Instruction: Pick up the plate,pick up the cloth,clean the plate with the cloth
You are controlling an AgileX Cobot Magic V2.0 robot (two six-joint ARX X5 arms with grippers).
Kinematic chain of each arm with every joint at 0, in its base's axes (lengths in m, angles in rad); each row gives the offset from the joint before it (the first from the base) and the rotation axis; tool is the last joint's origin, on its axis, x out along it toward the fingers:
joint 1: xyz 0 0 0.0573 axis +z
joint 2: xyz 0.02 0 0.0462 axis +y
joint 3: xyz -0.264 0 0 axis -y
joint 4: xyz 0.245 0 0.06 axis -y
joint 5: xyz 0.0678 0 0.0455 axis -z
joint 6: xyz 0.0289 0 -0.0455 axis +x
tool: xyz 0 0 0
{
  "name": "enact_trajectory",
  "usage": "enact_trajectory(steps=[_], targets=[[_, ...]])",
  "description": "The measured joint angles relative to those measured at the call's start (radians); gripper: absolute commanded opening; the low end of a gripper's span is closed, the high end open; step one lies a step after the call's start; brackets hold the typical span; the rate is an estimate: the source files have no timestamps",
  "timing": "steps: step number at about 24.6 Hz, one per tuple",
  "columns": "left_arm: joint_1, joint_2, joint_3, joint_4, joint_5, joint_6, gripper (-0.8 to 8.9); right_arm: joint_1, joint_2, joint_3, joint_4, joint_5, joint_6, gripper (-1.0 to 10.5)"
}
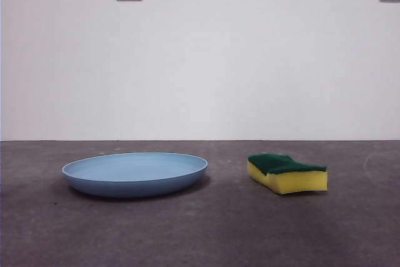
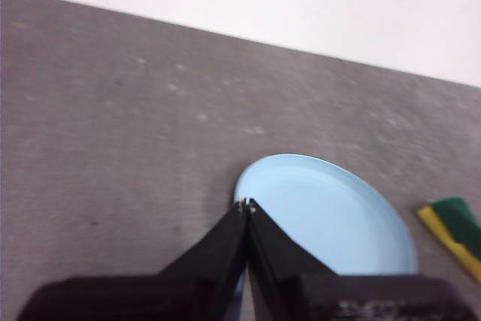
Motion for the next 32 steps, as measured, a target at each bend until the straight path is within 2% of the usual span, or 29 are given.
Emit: enact_trajectory(steps=[5,10,14,15,16,17,18,19,24,32], targets=[[0.000,0.243,0.228,-0.122,0.096,0.029,-0.06,0.000,0.237,0.237,-0.190,-0.093,-0.089,0.0],[0.000,0.473,0.444,-0.280,0.158,0.115,-0.05,0.000,0.439,0.420,-0.361,-0.155,-0.191,0.0],[0.000,0.603,0.564,-0.381,0.173,0.169,0.00,0.000,0.554,0.483,-0.411,-0.189,-0.233,0.1],[0.000,0.642,0.595,-0.395,0.174,0.178,0.00,0.000,0.586,0.486,-0.412,-0.199,-0.241,0.5],[0.000,0.672,0.615,-0.396,0.174,0.184,0.14,0.000,0.610,0.486,-0.414,-0.200,-0.245,1.8],[0.000,0.694,0.622,-0.397,0.174,0.185,1.06,0.000,0.625,0.486,-0.416,-0.200,-0.247,3.0],[-0.001,0.708,0.623,-0.397,0.174,0.185,2.64,0.000,0.631,0.486,-0.416,-0.200,-0.247,4.1],[-0.003,0.722,0.623,-0.394,0.175,0.185,4.03,0.000,0.632,0.486,-0.415,-0.199,-0.247,4.5],[-0.028,0.834,0.624,-0.320,0.207,0.161,4.07,0.000,0.631,0.487,-0.410,-0.200,-0.246,4.4],[-0.066,1.242,0.750,-0.254,0.185,0.149,4.04,0.000,0.631,0.487,-0.416,-0.200,-0.224,4.4]])
